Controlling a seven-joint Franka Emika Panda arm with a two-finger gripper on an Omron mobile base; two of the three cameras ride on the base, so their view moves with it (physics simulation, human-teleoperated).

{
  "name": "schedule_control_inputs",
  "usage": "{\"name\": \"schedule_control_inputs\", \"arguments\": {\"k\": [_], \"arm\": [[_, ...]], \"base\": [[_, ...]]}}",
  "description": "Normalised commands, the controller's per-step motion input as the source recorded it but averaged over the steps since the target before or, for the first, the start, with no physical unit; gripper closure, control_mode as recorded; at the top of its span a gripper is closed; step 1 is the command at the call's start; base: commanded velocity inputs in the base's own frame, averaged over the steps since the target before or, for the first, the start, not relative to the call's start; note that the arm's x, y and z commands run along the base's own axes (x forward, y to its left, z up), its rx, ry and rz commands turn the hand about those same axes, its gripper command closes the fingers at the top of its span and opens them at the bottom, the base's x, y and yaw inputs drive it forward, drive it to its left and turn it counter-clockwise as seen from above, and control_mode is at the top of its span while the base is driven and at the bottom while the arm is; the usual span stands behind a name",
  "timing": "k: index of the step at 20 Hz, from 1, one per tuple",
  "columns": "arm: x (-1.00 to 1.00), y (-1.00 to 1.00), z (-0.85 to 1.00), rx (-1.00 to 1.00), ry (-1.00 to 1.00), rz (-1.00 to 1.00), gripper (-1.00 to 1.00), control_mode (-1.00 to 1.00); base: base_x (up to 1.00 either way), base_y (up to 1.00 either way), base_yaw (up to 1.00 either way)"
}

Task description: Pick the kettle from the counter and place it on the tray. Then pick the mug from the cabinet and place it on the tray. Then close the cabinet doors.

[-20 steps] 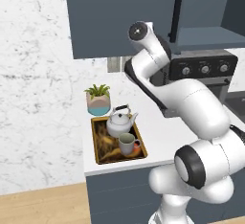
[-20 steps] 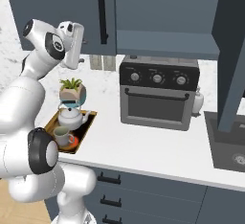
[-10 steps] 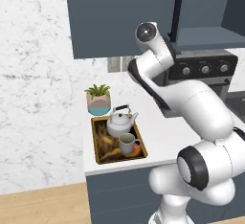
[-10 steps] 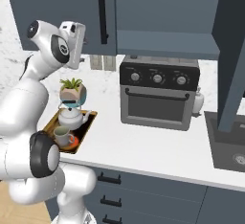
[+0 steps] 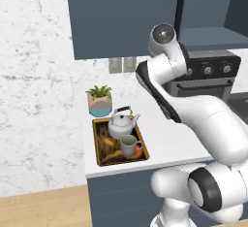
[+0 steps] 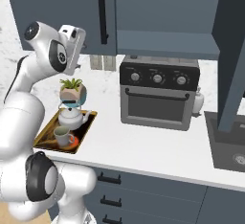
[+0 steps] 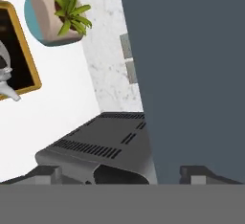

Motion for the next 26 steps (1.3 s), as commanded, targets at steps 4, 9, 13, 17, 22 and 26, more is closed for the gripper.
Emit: {"name": "schedule_control_inputs", "arguments": {"k": [4,9,13,17,22,26], "arm": [[-0.8,-0.03,0.22,0.3,0.0,-0.27,-1.0,-1.0],[-0.84,-0.06,0.23,0.48,0.0,-0.48,-1.0,-1.0],[-0.72,0.0,0.11,0.58,-0.04,-0.6,-1.0,-1.0],[-0.51,0.09,0.01,0.62,-0.19,-0.78,-1.0,-1.0],[-0.27,0.07,-0.07,0.64,-0.32,-0.79,-1.0,-1.0],[-0.15,0.0,-0.18,0.52,-0.44,-0.73,-1.0,-1.0]], "base": [[0.0,0.0,0.0],[0.0,0.0,0.0],[0.0,0.0,0.0],[0.0,0.0,0.0],[0.0,0.0,0.0],[0.0,0.0,0.0]]}}
